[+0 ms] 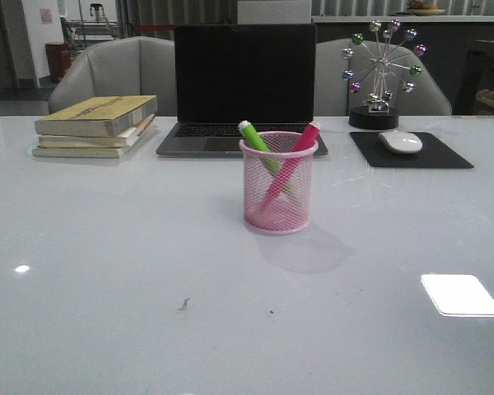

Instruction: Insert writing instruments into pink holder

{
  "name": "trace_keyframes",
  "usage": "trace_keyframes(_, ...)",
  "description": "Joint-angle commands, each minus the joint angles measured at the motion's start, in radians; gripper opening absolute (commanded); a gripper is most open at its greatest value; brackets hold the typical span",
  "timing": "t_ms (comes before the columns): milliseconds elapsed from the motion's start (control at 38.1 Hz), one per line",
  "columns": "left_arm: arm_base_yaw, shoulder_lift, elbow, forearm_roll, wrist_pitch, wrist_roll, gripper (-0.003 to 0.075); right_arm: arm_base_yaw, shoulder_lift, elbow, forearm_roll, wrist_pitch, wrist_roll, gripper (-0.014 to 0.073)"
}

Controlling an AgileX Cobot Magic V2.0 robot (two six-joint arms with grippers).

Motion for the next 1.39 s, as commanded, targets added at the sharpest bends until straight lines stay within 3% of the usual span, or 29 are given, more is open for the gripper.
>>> trace_keyframes(0,0.002,-0.025,-0.005,-0.010,-0.080,-0.003,0.0289,-0.005,-0.002,-0.030,0.003,-0.080,-0.012,0.0395)
trace_keyframes(1234,0.002,-0.028,0.005,0.020,-0.087,-0.003,0.0289,-0.005,0.003,-0.030,0.008,-0.088,-0.012,0.0392)
trace_keyframes(1365,0.002,-0.028,0.005,0.020,-0.087,-0.003,0.0289,-0.005,0.003,-0.030,0.010,-0.089,-0.012,0.0288)
